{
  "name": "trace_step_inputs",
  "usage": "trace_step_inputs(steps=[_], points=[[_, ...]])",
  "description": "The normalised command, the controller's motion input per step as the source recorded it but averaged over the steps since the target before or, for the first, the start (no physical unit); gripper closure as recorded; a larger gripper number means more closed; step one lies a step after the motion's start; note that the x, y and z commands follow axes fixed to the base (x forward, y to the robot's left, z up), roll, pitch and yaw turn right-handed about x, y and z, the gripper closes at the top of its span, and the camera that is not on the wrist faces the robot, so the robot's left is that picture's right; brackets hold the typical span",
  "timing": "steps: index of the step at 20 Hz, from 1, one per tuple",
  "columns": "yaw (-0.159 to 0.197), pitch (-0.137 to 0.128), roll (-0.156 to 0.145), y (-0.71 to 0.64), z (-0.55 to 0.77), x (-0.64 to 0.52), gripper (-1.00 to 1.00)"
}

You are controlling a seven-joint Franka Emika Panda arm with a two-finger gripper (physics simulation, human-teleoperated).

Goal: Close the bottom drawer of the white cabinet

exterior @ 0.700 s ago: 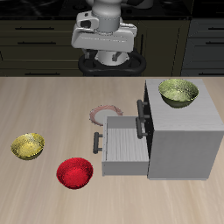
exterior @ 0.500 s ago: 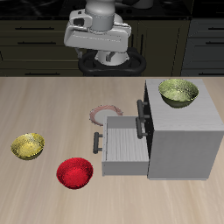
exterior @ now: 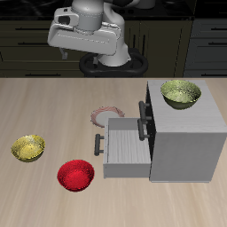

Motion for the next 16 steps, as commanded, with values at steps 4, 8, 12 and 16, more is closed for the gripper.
trace_step_inputs(steps=[4, 8, 12, 16], points=[[0.048, 0.037, 0.045, -0.15, 0.03, 0.37, -1.00], [0.073, -0.030, 0.017, -0.13, 0.14, 0.32, -1.00], [0.033, -0.007, -0.023, -0.14, 0.10, 0.25, -1.00], [0.054, 0.013, 0.062, -0.06, 0.07, 0.25, -1.00]])
